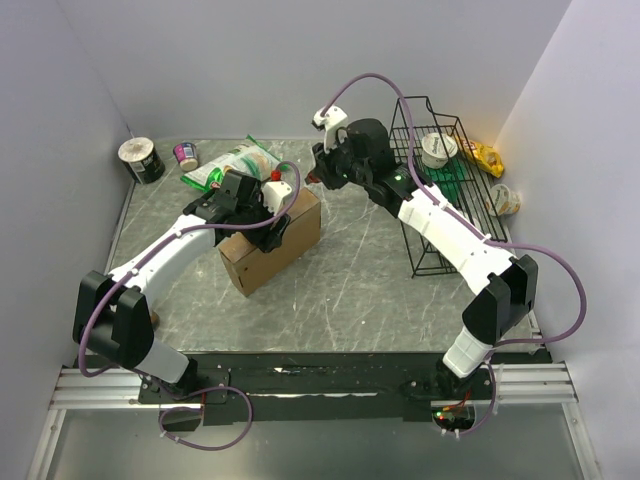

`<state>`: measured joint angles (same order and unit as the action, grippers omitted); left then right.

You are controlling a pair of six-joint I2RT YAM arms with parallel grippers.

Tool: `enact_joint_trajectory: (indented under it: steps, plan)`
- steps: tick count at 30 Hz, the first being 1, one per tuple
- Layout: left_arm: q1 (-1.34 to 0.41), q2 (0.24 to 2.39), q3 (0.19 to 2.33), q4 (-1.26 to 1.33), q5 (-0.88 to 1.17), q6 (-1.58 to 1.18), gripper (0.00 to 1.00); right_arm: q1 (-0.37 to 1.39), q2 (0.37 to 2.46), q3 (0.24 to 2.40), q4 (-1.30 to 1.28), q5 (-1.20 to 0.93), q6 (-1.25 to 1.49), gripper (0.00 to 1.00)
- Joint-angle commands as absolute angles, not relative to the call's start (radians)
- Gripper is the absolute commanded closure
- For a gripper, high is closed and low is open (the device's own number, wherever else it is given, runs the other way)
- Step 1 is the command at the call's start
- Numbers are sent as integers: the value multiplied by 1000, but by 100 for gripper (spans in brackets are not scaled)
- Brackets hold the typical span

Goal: Unpack the express box

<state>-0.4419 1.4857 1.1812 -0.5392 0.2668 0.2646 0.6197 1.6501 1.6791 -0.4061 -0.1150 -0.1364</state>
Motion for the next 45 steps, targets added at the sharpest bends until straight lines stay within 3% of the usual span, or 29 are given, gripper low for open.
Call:
enact_joint_trajectory:
  steps: [1, 22, 40, 45]
  plan:
    - [-446, 1502, 1177, -545, 265, 262, 31, 629, 1620, 1704, -382, -121, -138, 100]
    - [-446, 1529, 1195, -546, 256, 242, 31, 629, 1664, 1729, -457, -123, -147, 100]
    - [-446, 1574, 1203, -534, 166, 201, 32, 627, 1664, 1887, -834, -95, -161, 100]
    - [-448, 1577, 1209, -529, 175, 198, 31, 612, 1622, 1875, -836, -41, -164, 100]
